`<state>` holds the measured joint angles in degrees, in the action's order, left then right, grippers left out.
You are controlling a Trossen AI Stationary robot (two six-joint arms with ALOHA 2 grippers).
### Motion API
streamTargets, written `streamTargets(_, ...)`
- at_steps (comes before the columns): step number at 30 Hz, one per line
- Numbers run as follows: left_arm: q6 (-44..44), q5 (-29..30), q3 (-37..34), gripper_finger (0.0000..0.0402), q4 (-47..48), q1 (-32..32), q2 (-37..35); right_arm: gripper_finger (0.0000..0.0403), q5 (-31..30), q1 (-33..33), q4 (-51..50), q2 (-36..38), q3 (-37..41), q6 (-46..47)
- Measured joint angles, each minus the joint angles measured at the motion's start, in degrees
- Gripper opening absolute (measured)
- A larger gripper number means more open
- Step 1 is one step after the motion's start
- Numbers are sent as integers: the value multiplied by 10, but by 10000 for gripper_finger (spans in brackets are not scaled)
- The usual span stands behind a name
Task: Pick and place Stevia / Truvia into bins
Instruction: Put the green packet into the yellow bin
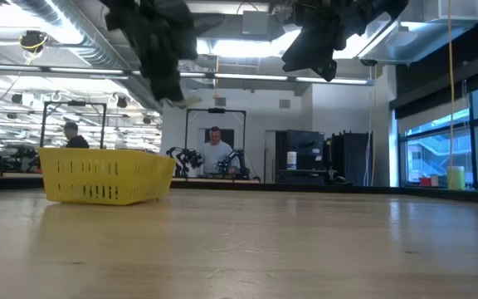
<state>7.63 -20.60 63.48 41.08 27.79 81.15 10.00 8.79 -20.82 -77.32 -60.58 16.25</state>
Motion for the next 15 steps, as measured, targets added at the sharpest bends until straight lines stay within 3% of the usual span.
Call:
streamTargets(4,0,8,0,9,63,-78,-21,94,0,0,1,0,0,17)
streamTargets(8,-22,58,0,9,119,-145,-16,94,0,0,1,0,0,38)
streamTargets(15,-41,124,-10,10,127,-213,16,94,0,0,3,0,0,75)
